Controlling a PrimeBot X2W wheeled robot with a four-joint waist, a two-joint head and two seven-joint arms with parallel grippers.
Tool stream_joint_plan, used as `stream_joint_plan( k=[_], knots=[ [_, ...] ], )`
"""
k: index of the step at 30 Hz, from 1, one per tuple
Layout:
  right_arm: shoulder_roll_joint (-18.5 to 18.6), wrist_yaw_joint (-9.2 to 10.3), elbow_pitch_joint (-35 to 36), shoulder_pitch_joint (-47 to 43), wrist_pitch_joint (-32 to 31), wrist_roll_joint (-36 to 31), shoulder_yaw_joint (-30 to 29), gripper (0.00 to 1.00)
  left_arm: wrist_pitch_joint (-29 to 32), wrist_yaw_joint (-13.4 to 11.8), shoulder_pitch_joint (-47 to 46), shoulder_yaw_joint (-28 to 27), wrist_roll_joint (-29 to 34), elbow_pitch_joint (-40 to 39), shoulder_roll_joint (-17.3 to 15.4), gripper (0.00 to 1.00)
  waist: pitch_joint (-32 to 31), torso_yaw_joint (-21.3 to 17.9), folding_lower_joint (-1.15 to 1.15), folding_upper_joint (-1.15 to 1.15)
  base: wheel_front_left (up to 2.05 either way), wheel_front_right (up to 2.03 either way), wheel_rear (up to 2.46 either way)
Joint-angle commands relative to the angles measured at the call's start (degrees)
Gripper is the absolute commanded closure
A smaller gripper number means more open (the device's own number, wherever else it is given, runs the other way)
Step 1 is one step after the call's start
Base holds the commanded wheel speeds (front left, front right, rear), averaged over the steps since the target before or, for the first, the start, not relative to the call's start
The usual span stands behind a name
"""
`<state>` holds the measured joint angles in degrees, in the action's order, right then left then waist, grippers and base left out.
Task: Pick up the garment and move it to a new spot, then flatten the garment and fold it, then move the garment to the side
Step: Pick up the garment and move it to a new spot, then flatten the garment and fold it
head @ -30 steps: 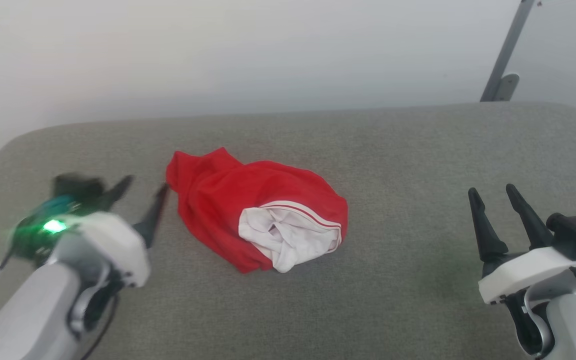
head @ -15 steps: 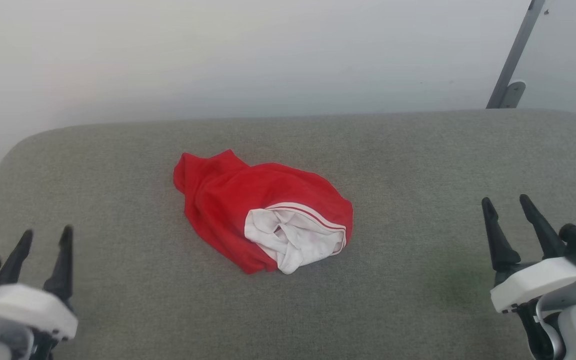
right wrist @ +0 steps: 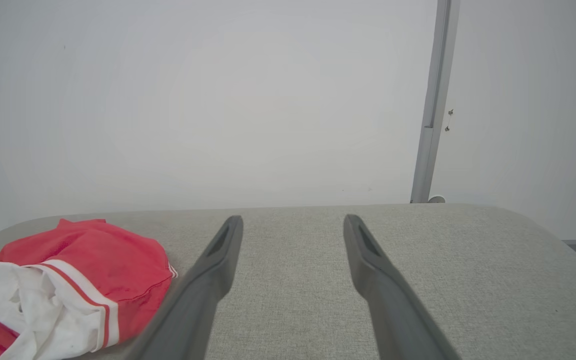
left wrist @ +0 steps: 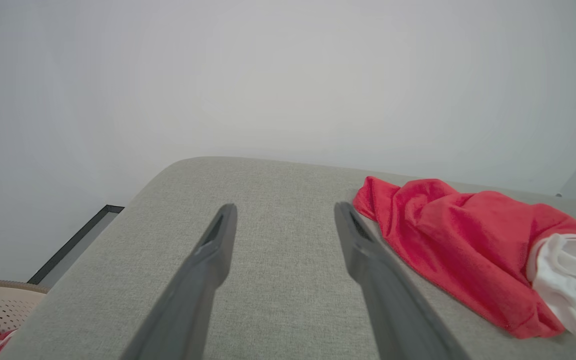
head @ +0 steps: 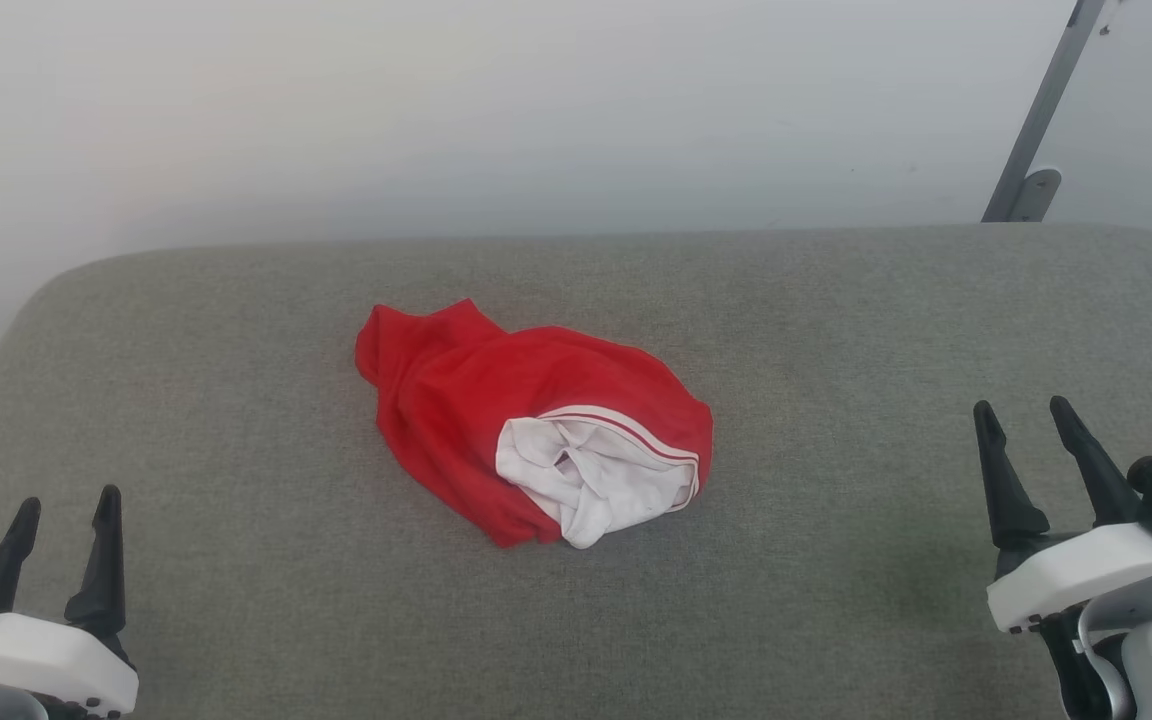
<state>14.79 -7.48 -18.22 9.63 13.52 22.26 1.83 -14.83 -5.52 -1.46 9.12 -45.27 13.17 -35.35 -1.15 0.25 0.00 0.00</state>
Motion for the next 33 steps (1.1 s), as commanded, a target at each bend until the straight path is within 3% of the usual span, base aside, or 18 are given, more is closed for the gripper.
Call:
stream_joint_plan(
  k=[1, 12, 19, 33],
  knots=[
    [-0.12, -0.02, 0.43, -0.51, -0.24, -0.14, -0.09, 0.0, -0.39, 0.01, 0.44, -0.32, 0.7, -0.36, 0.25, 0.0, -0.01, -0.05, 0.0, 0.0, 0.0, 0.0, 0.0],
    [-0.91, -0.02, 1.08, -1.08, -0.64, -0.54, -0.83, 0.0, -0.33, -0.37, 1.37, -1.16, 0.68, -1.98, 0.53, 0.0, 0.18, -0.11, 0.0, 0.0, 0.0, 0.0, 0.0],
    [-0.99, -0.02, 1.37, -1.01, -1.91, 0.14, 1.35, 0.0, -0.27, -0.78, 1.79, -1.67, -0.37, -3.36, 0.79, 0.0, 0.54, 1.78, 0.0, 0.0, 0.0, 0.0, 0.0],
    [1.39, -0.02, 2.41, 4.17, -9.6, 4.54, 16.47, 0.0, -0.27, 0.22, -0.34, -1.45, -0.81, -4.38, 3.77, 0.0, 5.19, 10.81, 0.0, 0.0, 0.0, 0.0, 0.0]
  ],
)
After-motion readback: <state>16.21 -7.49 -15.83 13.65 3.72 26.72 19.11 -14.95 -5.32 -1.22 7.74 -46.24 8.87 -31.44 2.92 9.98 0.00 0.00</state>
